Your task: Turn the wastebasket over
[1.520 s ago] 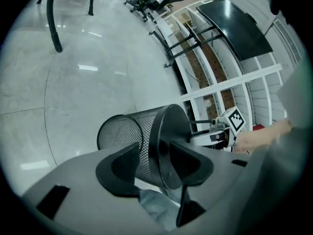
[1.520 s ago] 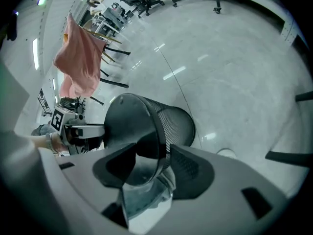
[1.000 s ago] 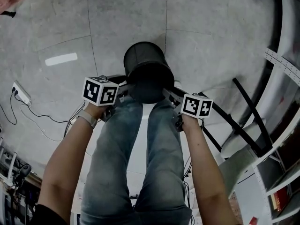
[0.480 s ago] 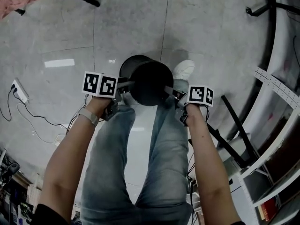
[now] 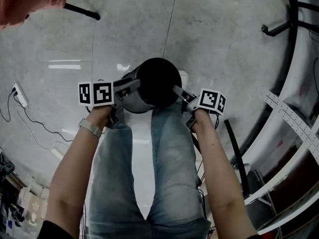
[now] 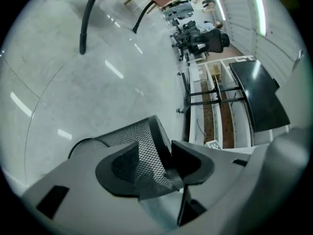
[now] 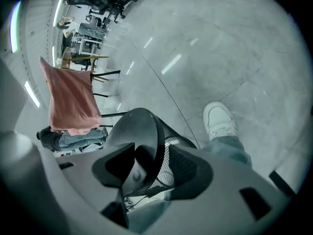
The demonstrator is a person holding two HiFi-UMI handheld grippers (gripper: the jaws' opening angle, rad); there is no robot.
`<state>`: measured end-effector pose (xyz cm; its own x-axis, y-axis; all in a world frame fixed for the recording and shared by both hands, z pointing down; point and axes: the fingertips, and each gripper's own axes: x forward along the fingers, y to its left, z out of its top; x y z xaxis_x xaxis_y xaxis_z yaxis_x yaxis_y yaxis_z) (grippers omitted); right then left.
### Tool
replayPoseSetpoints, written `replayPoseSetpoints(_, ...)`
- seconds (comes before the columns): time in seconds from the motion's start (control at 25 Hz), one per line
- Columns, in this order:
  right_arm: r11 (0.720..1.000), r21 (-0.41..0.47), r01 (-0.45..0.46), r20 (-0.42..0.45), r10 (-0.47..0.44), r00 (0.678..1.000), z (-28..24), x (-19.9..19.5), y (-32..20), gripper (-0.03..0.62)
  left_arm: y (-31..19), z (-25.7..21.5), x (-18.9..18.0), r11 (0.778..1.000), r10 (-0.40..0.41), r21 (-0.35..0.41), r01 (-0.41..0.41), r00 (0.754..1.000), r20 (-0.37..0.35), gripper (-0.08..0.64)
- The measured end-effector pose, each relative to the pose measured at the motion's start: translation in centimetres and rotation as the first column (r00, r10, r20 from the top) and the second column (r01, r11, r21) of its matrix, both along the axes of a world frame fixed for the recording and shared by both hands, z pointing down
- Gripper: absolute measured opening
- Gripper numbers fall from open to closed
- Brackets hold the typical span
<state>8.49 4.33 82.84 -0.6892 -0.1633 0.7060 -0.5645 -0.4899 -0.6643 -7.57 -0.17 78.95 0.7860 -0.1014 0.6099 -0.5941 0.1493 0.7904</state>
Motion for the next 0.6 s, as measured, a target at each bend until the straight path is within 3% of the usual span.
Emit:
replayPoseSetpoints(0.24,1.000,-0.004,-0.009,0.091,0.009,0.996,2.5,3.5,-5.2,0.221,-6.3,1.0,4.2,0.999,0.038,0.035,-0.038,0.999,0.002,0.212)
replayPoseSetpoints(0.6,0.984,-0.121,-0.132,0.176,0.152,0.973,10.2,6.9,-10.3,0.218,-13.5,6.0,8.9,0.992,0.090,0.085,-0.095,0.994,0.068,0.175)
